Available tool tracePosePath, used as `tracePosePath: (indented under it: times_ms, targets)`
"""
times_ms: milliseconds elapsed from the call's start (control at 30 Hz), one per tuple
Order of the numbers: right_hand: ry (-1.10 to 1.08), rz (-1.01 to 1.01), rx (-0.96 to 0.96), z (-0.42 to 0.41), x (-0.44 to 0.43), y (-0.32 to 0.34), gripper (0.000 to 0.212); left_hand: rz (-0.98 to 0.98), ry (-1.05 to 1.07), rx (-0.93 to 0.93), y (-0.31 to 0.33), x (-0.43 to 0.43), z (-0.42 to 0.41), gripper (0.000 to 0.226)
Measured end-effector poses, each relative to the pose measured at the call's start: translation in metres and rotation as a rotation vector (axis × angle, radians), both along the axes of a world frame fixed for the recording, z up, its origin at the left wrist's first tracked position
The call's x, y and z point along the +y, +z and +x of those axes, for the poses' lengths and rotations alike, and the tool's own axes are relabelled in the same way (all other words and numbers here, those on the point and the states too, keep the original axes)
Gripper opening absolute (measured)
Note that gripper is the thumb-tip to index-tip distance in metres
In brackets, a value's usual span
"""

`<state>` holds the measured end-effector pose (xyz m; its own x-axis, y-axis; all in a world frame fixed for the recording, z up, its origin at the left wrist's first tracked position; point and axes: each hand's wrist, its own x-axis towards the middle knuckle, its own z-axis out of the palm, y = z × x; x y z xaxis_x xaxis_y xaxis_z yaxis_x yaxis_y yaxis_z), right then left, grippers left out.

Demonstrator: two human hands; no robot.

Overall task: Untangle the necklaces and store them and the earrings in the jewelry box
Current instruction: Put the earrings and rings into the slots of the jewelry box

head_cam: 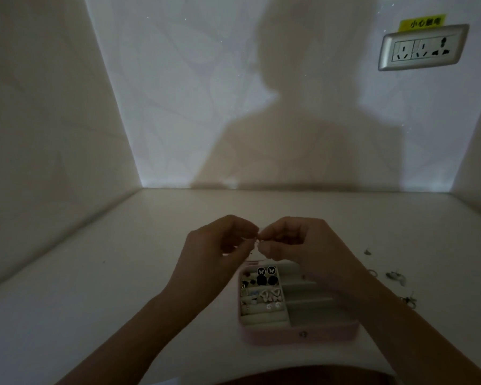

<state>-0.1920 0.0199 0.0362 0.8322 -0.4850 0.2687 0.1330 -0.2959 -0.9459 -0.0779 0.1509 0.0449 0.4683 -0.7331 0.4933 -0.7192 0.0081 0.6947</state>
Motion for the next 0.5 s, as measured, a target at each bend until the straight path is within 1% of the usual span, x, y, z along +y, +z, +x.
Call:
tracePosePath:
  times_ms: [67,100,133,200,267,367,500]
  targets:
    - [-0.009,-0.015,0.001,-0.0001,0.0000,-0.0009,0.011,0.103,-0.112,0.432,0.0062,0.0001,0.0027,0.015]
    - [-0.018,-0.039,-0.002,0.0000,0.0000,-0.0017,0.011,0.144,-0.164,0.567,0.0076,0.0007,0.0049,0.017]
    - [-0.024,-0.070,-0.004,-0.0001,0.0003,-0.0025,0.011,0.166,-0.196,0.647,0.0079,0.0012,0.0072,0.018]
    - [-0.028,-0.146,-0.006,-0.0005,0.0013,-0.0025,0.011,0.158,-0.209,0.734,0.0076,0.0020,0.0093,0.019]
    - [-0.018,-0.178,-0.016,-0.0003,0.0035,-0.0019,0.011,0.127,-0.168,0.769,0.0065,0.0015,0.0100,0.017]
    - [-0.005,-0.148,-0.031,0.0002,0.0072,-0.0023,0.011,0.101,-0.103,0.782,0.0061,0.0005,0.0095,0.012]
    - [-0.010,-0.137,-0.018,0.0009,0.0097,-0.0058,0.010,0.133,-0.082,0.824,0.0053,0.0029,0.0098,0.013]
